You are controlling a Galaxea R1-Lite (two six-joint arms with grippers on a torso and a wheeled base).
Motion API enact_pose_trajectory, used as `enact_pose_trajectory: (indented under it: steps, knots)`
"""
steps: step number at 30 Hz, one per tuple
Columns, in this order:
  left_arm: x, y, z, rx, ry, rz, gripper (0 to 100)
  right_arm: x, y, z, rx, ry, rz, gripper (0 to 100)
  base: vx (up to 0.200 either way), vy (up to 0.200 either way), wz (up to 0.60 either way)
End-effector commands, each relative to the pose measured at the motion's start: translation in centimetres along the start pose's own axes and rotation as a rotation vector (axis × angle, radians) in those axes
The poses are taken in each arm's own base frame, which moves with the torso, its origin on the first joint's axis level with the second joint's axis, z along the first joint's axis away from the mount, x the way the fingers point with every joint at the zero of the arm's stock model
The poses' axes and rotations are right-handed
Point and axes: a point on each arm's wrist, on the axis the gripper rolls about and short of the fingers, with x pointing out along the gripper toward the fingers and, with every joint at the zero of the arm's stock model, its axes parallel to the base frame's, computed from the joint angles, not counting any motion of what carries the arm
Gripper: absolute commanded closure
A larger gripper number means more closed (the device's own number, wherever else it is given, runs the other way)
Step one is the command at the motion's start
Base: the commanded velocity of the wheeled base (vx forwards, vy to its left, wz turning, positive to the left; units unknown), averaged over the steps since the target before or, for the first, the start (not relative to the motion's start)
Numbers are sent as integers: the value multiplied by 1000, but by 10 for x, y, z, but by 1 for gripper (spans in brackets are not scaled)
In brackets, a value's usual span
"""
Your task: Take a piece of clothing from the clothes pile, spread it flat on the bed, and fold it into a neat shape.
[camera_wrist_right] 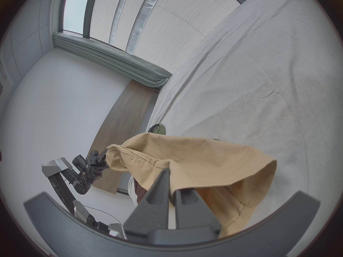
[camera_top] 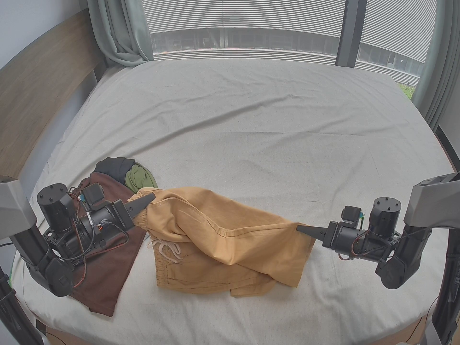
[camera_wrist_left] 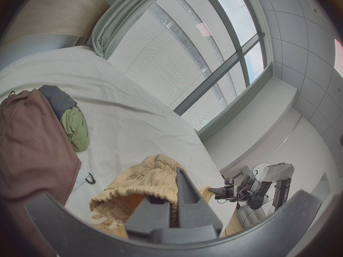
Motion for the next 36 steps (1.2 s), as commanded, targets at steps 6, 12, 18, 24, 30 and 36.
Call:
enact_pose_trajectory:
  steps: [6,12,18,24,30,36]
  knots:
    - [0,-1,1,2,-2,-5,100,14,-4,-4,-2,15,16,0,0,0,0]
    - [0,-1,1,3,-5,-3,100,28,0,-23,0,73,30,0,0,0,0]
    - [0,-1,2,4,-7,-5,100,29,0,-24,-2,72,24,0,0,0,0]
    - [0,-1,2,5,-8,-6,100,36,-18,-37,15,69,-62,0,0,0,0]
    - [0,-1,3,6,-10,-6,100,38,-30,-48,-16,93,-96,0,0,0,0]
    - [0,-1,3,6,-10,-6,100,41,-29,-45,-25,79,-91,0,0,0,0]
